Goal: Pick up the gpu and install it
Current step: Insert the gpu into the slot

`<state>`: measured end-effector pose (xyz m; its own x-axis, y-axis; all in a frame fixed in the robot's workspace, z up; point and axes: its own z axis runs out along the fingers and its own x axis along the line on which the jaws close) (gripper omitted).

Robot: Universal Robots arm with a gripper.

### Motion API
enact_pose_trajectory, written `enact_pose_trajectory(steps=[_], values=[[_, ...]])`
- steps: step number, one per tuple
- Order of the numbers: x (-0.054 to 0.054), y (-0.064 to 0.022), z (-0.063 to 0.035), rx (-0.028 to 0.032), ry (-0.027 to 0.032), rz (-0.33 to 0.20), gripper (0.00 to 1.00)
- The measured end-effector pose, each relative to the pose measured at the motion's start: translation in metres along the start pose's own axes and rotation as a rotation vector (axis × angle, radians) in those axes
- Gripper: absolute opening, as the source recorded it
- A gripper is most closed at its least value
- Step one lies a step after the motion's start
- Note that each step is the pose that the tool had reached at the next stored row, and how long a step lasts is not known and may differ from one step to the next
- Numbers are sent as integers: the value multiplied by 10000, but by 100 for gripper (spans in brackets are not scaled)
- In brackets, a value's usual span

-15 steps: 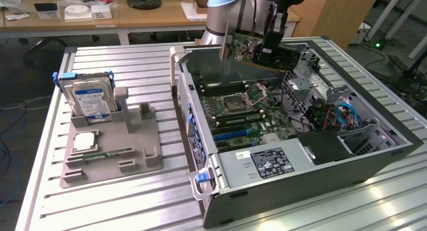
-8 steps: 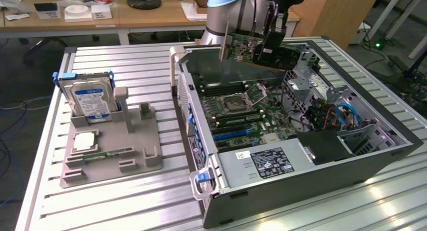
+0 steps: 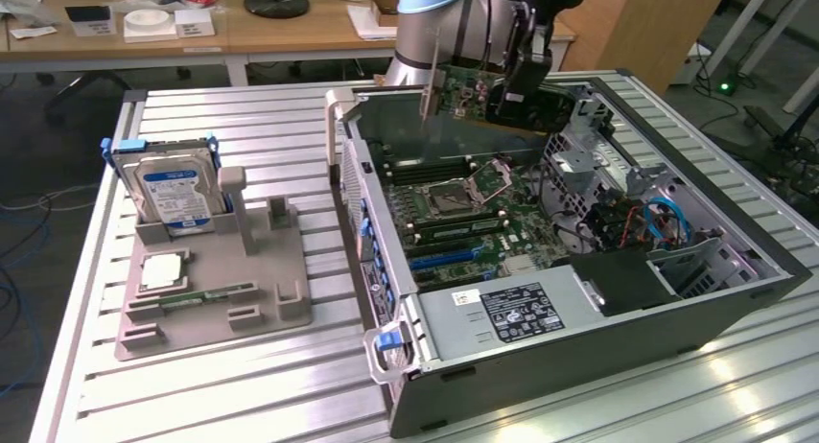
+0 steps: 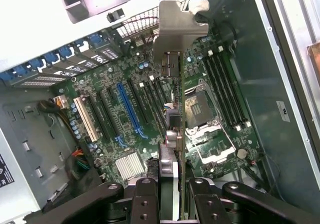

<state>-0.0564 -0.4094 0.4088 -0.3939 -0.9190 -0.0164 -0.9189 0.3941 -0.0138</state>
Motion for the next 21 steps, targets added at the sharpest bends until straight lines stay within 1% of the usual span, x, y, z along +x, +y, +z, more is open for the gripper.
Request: enact_pose_trajectory(steps=[10,14,17,21], values=[[-3,-6,1,-15,-13,-897,28],[-3,-6,1,-23,-18,-1331,28],[-2,-7,1,-32,-4,-1546,28],[-3,-7,3,-45,35,-1805,28]])
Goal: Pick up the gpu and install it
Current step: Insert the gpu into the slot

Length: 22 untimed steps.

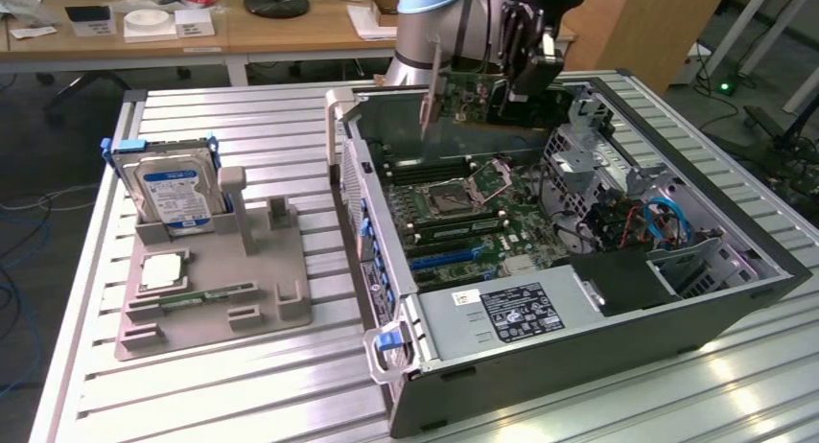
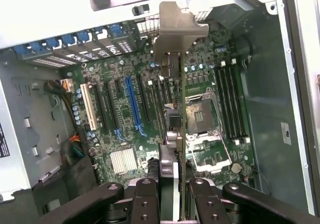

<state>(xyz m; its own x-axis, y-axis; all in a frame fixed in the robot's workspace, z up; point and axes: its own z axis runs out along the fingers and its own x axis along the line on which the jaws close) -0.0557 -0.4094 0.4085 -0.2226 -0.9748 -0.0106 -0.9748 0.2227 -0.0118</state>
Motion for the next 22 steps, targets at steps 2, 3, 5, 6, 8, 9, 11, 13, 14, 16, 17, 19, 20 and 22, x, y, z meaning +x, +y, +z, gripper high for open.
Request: enact_pose_trajectory(steps=[2,3,5,6,8,9,11,13,14,16,17,19,20,22], values=[[0,0,0,-3,0,-282,28],[-1,0,1,-5,-1,-413,28],[-1,0,2,-8,-4,-686,28],[-1,0,2,-9,-5,-839,28],[-1,0,4,-11,-10,-1119,28],[-1,0,4,-13,-11,-1258,28],[-1,0,5,-16,-10,-1418,28],[-1,0,5,-16,-11,-1419,28],[-1,-1,5,-16,-11,-1419,28],[-1,0,5,-16,-11,-1419,28],[-1,-1,5,-15,-11,-1419,28],[-1,0,5,-13,-12,-1420,28],[1,3,6,8,-16,-1421,28],[2,10,10,83,-86,-1420,28]])
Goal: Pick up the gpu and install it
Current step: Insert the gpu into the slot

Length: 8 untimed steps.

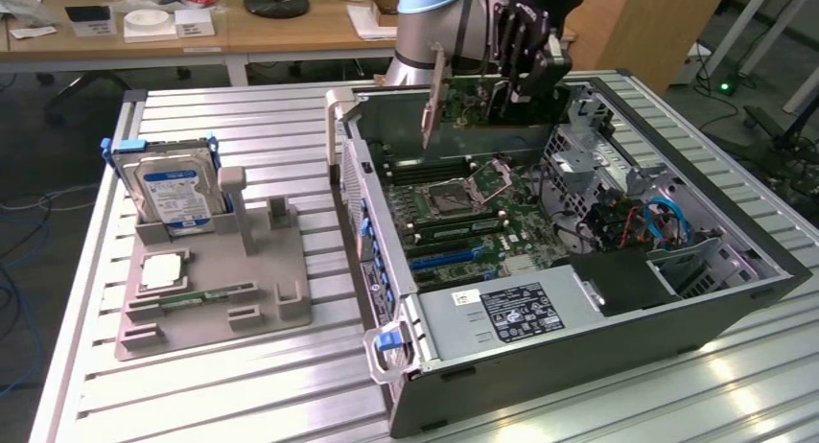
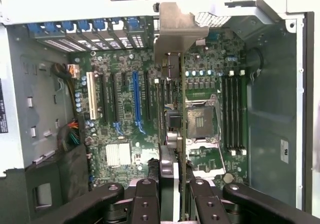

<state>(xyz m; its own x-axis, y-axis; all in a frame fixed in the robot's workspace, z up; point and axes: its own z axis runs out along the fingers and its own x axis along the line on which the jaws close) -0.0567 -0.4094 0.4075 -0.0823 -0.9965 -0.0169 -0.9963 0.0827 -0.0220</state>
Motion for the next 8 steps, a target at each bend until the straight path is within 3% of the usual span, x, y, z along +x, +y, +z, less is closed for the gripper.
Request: enact_pose_trajectory(steps=[2,8], values=[[0,1,12,-9,-150,4,28],[5,2,62,-12,-184,6,28]])
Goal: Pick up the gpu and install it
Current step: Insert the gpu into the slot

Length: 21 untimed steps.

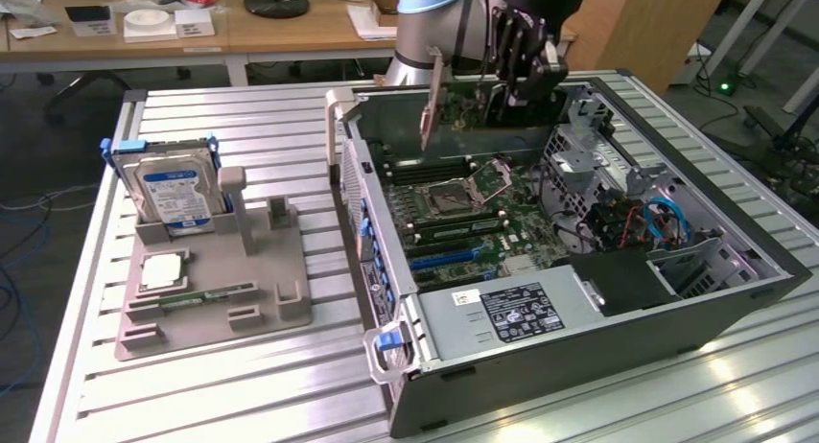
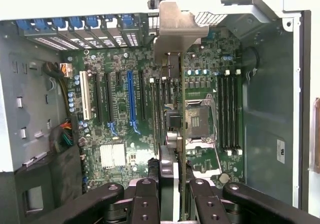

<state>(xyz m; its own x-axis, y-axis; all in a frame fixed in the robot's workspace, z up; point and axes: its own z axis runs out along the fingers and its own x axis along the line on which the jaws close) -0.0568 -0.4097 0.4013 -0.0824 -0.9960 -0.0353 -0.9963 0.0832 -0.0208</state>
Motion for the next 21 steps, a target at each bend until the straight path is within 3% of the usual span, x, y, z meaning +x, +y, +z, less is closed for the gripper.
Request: enact_pose_trajectory(steps=[15,21], values=[[3,0,4,2,-3,-7,28],[16,8,33,-8,-9,-276,28]])
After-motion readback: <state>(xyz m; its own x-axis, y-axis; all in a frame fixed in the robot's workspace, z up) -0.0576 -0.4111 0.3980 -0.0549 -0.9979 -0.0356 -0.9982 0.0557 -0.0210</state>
